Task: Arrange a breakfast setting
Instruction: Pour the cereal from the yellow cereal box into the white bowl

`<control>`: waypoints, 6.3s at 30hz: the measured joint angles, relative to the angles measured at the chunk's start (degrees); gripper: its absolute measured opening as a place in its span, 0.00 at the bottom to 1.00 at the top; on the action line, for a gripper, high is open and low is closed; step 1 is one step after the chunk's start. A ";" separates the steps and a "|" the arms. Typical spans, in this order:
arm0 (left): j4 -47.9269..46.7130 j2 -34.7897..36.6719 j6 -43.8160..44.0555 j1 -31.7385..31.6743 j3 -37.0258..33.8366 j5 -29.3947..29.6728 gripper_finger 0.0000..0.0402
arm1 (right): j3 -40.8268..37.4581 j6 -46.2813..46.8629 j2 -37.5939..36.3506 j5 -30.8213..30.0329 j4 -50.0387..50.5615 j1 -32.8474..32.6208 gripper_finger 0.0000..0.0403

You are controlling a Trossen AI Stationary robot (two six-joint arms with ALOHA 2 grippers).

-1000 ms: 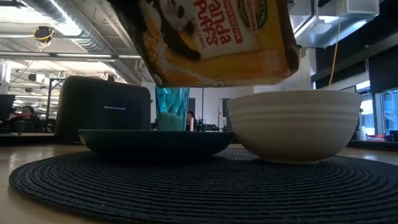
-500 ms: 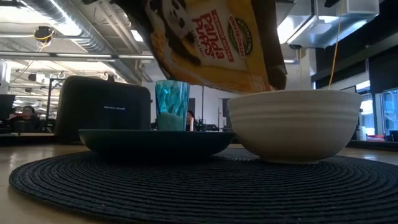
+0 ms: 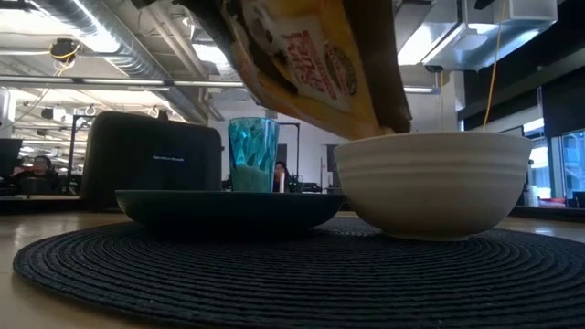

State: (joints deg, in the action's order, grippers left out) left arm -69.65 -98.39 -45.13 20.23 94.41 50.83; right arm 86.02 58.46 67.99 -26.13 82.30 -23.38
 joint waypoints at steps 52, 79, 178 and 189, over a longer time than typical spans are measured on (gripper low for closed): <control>-2.31 0.00 3.92 0.09 -0.02 2.27 0.42 | 0.00 -0.85 0.03 -1.90 0.10 0.07 0.48; -2.43 0.00 5.79 -1.64 -0.15 -3.68 0.42 | 0.00 -1.79 0.04 -3.72 0.11 0.15 0.48; -11.04 0.00 47.41 2.97 -0.20 -18.09 0.42 | 0.00 -2.31 0.03 -6.51 -3.91 0.15 0.48; -8.55 4.64 60.27 3.56 -5.91 -22.15 0.42 | 0.02 -7.57 -3.19 -7.85 -16.04 0.13 0.48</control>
State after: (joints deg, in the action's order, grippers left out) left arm -78.21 -93.75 15.14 23.79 88.50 28.67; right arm 86.04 50.88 64.80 -33.98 66.26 -23.24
